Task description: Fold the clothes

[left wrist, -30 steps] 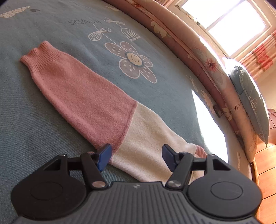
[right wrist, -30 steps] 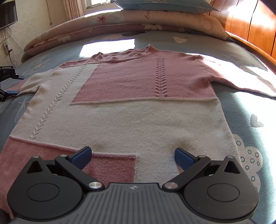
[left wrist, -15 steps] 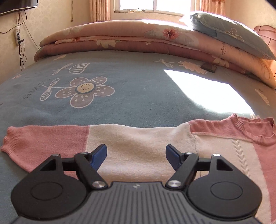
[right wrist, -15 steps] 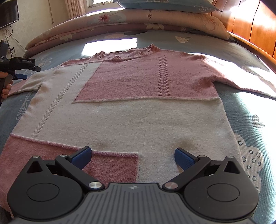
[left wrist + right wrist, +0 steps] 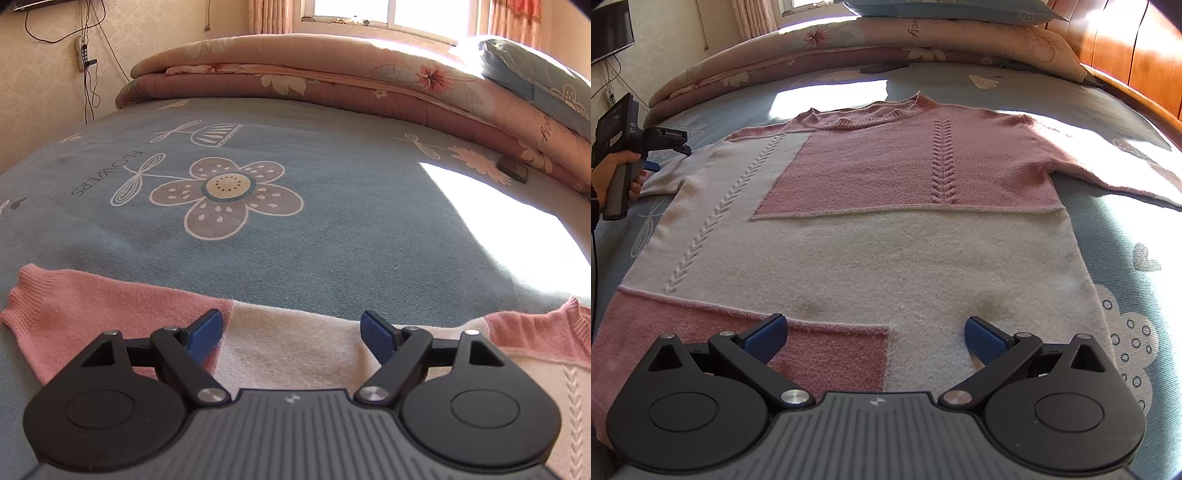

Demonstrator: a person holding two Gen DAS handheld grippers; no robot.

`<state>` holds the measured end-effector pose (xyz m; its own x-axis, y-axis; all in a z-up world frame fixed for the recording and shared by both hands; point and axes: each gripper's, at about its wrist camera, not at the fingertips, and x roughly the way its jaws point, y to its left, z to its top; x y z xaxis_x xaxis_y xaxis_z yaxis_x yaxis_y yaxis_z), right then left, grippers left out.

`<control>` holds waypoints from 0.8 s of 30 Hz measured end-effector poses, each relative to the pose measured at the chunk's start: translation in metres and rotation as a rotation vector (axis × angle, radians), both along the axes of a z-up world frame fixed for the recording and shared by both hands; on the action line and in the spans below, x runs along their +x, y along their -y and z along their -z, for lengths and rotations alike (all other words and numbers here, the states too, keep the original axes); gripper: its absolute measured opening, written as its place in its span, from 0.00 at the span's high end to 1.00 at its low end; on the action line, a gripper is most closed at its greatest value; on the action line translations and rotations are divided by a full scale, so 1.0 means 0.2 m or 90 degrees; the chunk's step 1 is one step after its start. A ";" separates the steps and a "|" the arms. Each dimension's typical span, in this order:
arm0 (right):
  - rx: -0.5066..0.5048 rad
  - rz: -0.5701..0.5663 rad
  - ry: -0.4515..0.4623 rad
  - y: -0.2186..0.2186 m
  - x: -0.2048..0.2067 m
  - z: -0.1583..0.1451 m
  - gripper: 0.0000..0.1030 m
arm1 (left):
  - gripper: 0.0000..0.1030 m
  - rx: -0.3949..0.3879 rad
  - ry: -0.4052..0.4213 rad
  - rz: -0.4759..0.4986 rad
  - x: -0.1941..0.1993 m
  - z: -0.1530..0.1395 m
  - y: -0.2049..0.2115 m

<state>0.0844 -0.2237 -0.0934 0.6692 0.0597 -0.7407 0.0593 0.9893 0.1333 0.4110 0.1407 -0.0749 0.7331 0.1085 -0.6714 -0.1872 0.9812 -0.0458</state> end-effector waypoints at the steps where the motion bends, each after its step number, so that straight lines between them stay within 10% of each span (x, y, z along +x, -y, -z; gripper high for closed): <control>1: 0.005 0.001 0.000 0.00 0.00 0.00 0.00 | 0.21 -0.015 0.006 0.012 -0.03 -0.03 0.02; 8: 0.023 0.004 -0.001 0.01 -0.01 -0.01 0.00 | 0.20 -0.111 -0.025 0.164 -0.14 -0.05 0.28; 18: 0.030 0.001 -0.005 0.02 -0.01 -0.01 0.00 | 0.16 -0.067 -0.020 0.096 0.07 0.06 0.28; 24: 0.041 0.003 -0.007 0.03 -0.02 -0.02 0.00 | 0.16 -0.144 -0.033 0.071 0.06 -0.03 0.29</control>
<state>0.0802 -0.2292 -0.0903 0.6611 0.1040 -0.7431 0.0657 0.9785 0.1954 0.4237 0.0834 -0.0679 0.6962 -0.1283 -0.7063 -0.0863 0.9618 -0.2598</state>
